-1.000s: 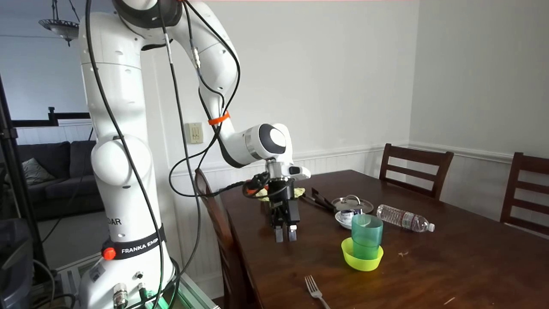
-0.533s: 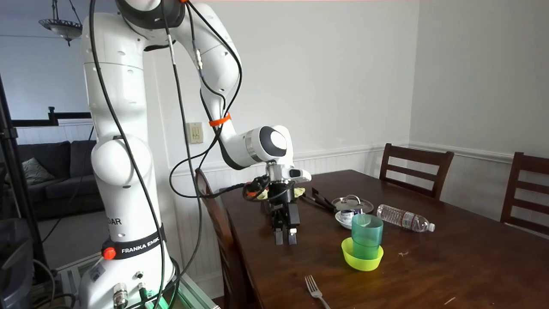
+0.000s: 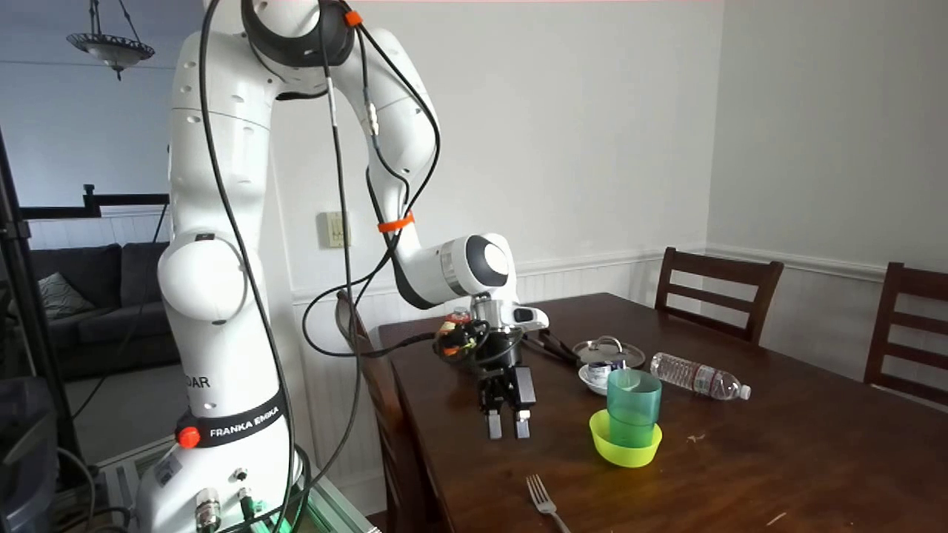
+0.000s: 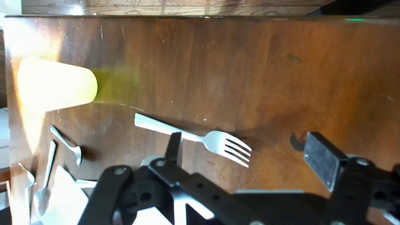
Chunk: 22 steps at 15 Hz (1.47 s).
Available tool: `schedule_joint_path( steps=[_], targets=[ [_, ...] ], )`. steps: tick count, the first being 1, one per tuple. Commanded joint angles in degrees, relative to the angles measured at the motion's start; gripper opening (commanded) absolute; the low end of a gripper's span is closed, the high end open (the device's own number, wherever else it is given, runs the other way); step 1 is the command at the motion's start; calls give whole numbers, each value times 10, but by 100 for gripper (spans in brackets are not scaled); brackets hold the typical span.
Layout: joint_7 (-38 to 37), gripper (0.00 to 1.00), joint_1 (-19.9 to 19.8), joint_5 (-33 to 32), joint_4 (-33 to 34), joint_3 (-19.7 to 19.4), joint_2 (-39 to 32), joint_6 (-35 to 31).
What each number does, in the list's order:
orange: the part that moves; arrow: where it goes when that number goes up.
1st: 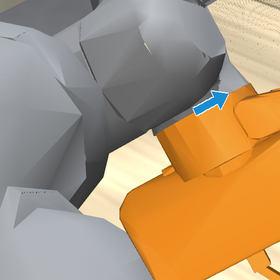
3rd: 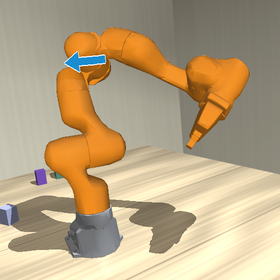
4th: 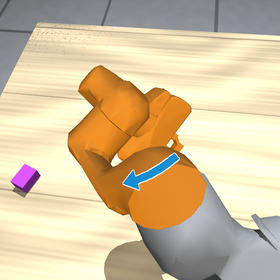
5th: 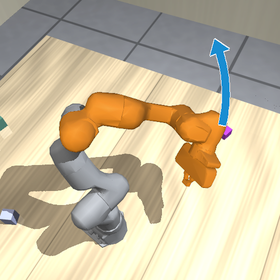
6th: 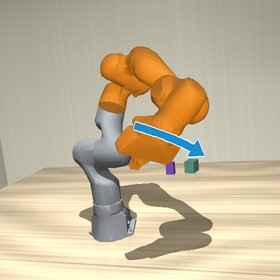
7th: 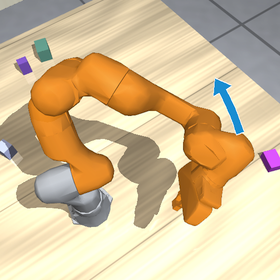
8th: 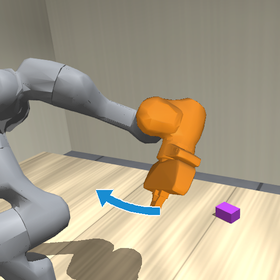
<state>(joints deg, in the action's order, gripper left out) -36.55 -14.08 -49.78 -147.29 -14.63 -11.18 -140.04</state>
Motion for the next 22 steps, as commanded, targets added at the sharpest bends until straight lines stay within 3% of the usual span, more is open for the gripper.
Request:
schedule_joint_path(
  steps=[1, 12, 22],
  targets=[
    [-20, 100, 7, -33, 32, -21, -62, -41],
    [-35, 100, 42, -47, 83, -67, -168, -95],
    [-66, 98, 68, -86, 103, -84, -204, -84]
  ],
)
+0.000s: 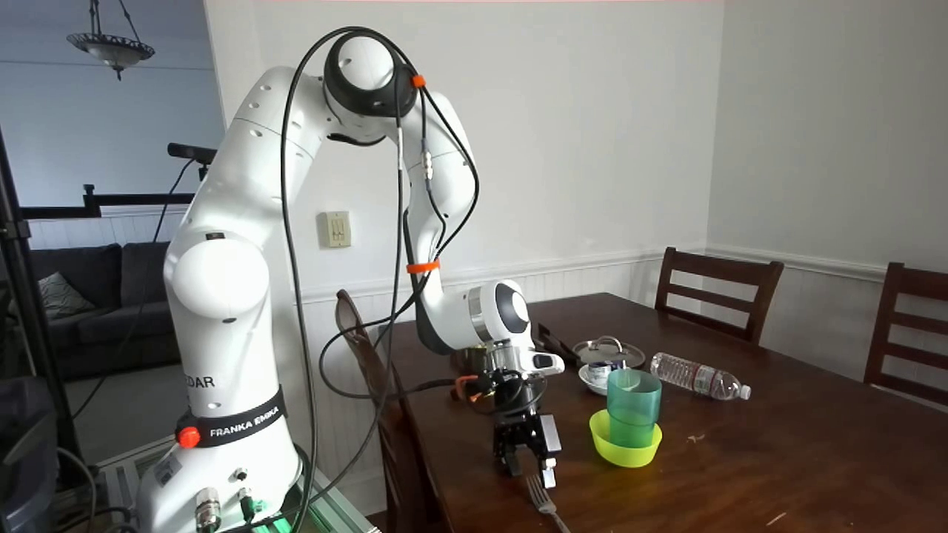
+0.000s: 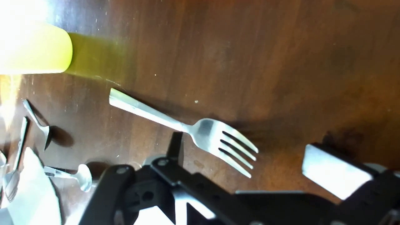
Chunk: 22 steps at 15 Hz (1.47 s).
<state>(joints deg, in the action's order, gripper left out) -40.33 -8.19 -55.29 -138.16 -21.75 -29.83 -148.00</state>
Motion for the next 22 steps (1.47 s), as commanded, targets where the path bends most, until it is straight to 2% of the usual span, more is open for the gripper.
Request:
schedule_joint_path(
  steps=[1, 12, 17, 18, 20, 22],
  targets=[
    [-30, 100, 8, -36, 11, -15, -16, -4],
    [-58, 100, -4, -80, 4, -23, -2, 1],
    [-69, 91, -10, -94, 4, -23, 0, 3],
    [-72, 84, -11, -96, 4, -23, -1, 2],
    [-72, 76, -14, -96, 4, -21, -1, 2],
    [-71, 60, -15, -95, 5, -20, -1, 2]
  ],
)
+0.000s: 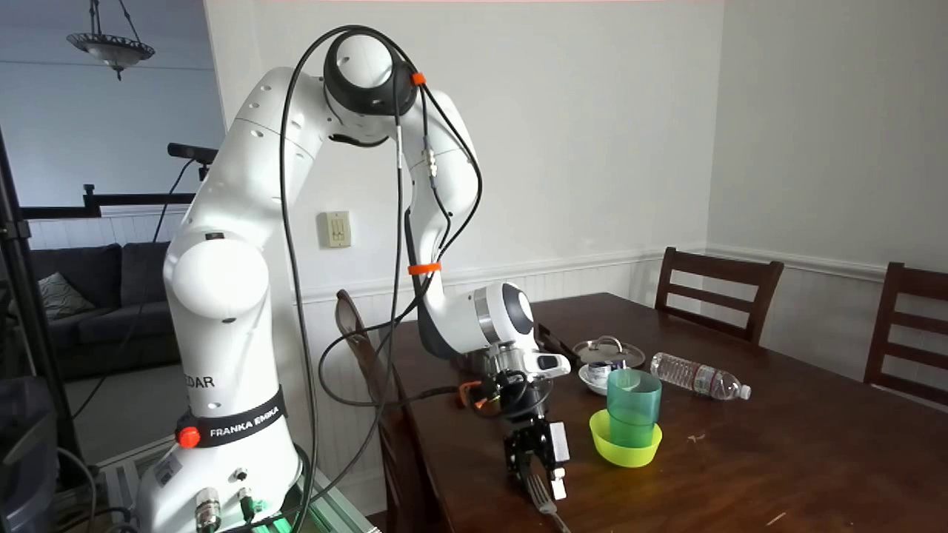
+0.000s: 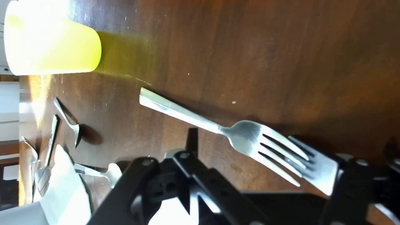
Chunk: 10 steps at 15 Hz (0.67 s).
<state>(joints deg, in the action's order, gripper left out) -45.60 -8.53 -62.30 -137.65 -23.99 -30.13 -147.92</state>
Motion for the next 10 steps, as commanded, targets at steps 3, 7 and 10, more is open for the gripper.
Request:
schedule_joint_path(
  steps=[3, 7, 10],
  targets=[
    [-18, 50, -13, -25, 0, 3, 2, 2],
    [-18, 36, -13, -25, 0, 3, 1, 2],
    [-16, 9, -13, -23, 1, 3, 1, 4]
  ],
)
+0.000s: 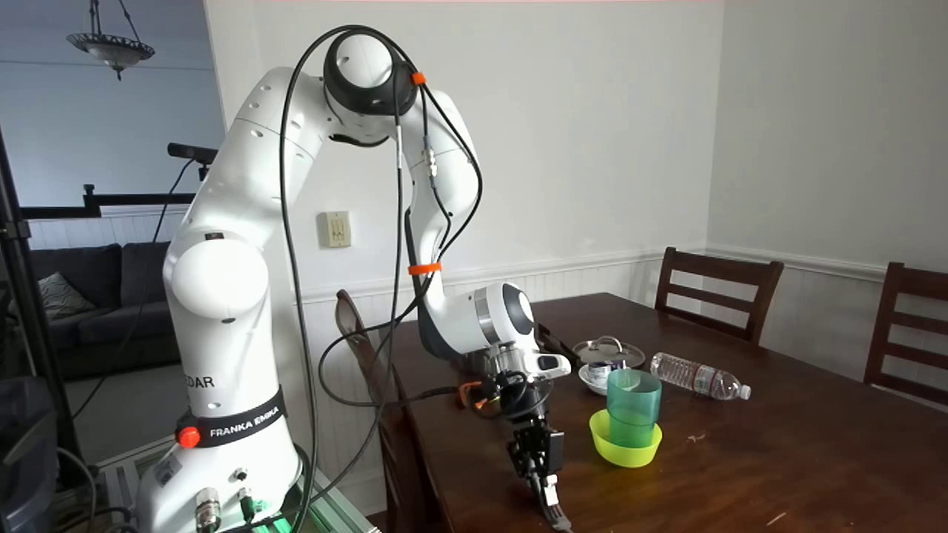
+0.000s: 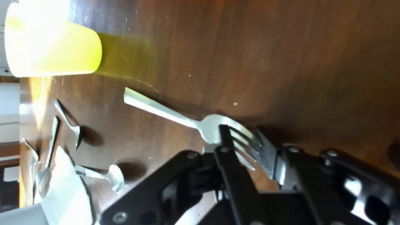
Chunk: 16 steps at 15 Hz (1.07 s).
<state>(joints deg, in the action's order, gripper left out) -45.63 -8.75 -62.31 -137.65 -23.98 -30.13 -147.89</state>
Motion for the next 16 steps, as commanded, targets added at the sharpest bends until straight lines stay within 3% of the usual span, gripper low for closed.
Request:
schedule_joint_path(
  steps=[1, 8, 16],
  targets=[
    [-15, 1, -11, -23, 1, 4, 1, 4],
    [-15, 1, -9, -28, 2, 8, 11, 37],
    [-26, 1, 5, -86, -29, 28, 110, 114]
  ],
)
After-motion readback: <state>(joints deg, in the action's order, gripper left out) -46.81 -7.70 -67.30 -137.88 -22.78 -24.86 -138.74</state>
